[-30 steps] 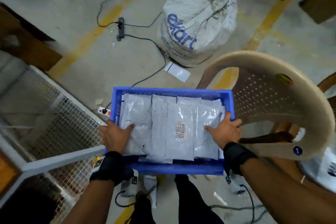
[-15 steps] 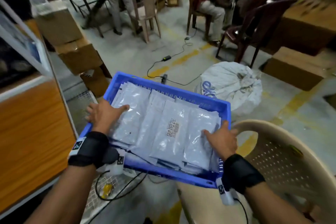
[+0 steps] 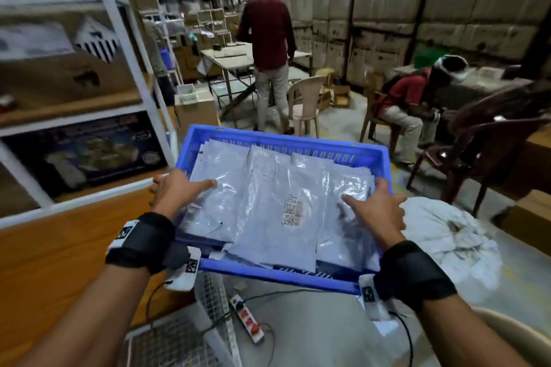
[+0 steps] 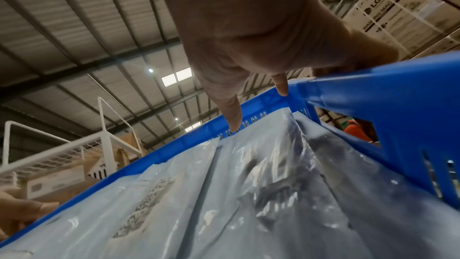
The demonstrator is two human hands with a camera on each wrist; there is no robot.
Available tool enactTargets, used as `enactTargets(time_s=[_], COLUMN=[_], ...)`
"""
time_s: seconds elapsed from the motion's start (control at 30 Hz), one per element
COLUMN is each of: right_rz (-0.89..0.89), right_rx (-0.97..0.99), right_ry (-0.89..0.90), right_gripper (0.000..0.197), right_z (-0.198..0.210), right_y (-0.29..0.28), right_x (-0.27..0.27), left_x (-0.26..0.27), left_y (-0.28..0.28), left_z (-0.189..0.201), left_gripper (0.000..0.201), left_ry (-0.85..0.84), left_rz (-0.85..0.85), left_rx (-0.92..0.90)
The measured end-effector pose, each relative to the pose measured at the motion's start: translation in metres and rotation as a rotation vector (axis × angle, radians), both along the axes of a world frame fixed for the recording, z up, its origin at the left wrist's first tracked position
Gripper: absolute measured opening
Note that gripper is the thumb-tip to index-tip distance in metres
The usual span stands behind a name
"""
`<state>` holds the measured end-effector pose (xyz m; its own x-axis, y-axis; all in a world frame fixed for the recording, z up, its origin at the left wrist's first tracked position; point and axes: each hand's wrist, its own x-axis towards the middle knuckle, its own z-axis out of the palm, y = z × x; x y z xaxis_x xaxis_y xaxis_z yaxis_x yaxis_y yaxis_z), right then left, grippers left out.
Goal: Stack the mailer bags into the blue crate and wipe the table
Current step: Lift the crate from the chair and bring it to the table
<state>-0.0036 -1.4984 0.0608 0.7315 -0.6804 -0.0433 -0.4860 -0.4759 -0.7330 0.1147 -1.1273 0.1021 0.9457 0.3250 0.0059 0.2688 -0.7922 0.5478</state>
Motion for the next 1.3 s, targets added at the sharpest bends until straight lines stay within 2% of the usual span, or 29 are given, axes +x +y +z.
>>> enactTargets(time_s=[0.13, 0.17, 0.27, 0.33, 0.37, 0.43, 0.5, 0.57, 0.67, 0.73, 0.83, 0.9, 0.97, 1.03, 1.17, 1.3], right_rz=[0.113, 0.136, 0.203, 0.250, 0.266, 0.283, 0.288, 0.292, 0.341, 0.353, 0.376, 0.414, 0.477, 0.522, 0.620, 0.933], right_rx=[0.010, 0.019, 0.057, 0.077, 0.082, 0.089, 0.082, 0.066, 0.049, 0.066, 0.125, 0.190, 0.230, 0.181, 0.058, -0.064], right_ry=[-0.004, -0.002, -0.004, -0.011, -0.006, 0.032, 0.071, 0.107, 0.171, 0.175, 0.141, 0.126, 0.085, 0.068, 0.192, 0.276], right_gripper=[0.089, 0.091, 0.095, 0.101, 0.106, 0.109, 0.100, 0.083, 0.061, 0.056, 0.040, 0.026, 0.020, 0.017, 0.030, 0.030], right_z=[0.021, 0.024, 0.028, 0.027, 0.024, 0.017, 0.012, 0.012, 0.017, 0.017, 0.028, 0.037, 0.052, 0.067, 0.085, 0.066], right_y=[0.053, 0.069, 0.120, 0.156, 0.175, 0.215, 0.252, 0.284, 0.321, 0.338, 0.354, 0.356, 0.356, 0.358, 0.360, 0.334], right_x=[0.022, 0.026, 0.041, 0.054, 0.060, 0.072, 0.078, 0.089, 0.110, 0.121, 0.120, 0.119, 0.117, 0.112, 0.091, 0.072], left_x=[0.031, 0.040, 0.032, 0.026, 0.026, 0.024, 0.049, 0.106, 0.107, 0.061, 0.055, 0.055, 0.050, 0.034, -0.011, -0.077], left_y=[0.062, 0.084, 0.136, 0.170, 0.189, 0.228, 0.279, 0.349, 0.386, 0.365, 0.357, 0.350, 0.332, 0.308, 0.259, 0.198], left_z=[0.027, 0.029, 0.044, 0.045, 0.041, 0.032, 0.005, -0.051, -0.060, -0.020, -0.003, 0.009, 0.021, 0.031, 0.030, 0.000], left_gripper=[0.124, 0.124, 0.092, 0.081, 0.079, 0.094, 0.112, 0.116, 0.107, 0.091, 0.083, 0.078, 0.077, 0.079, 0.082, 0.071], left_ry=[-0.015, -0.007, 0.022, 0.022, 0.030, 0.060, 0.077, 0.118, 0.184, 0.255, 0.335, 0.283, 0.250, 0.249, 0.146, 0.092], left_rz=[0.036, 0.026, 0.038, 0.050, 0.051, 0.082, 0.137, 0.147, 0.073, -0.034, -0.114, -0.160, -0.245, -0.353, -0.470, -0.465], left_rx=[-0.031, -0.060, -0.068, -0.067, -0.064, -0.061, -0.076, -0.112, -0.077, -0.025, 0.038, 0.148, 0.223, 0.256, 0.247, 0.200])
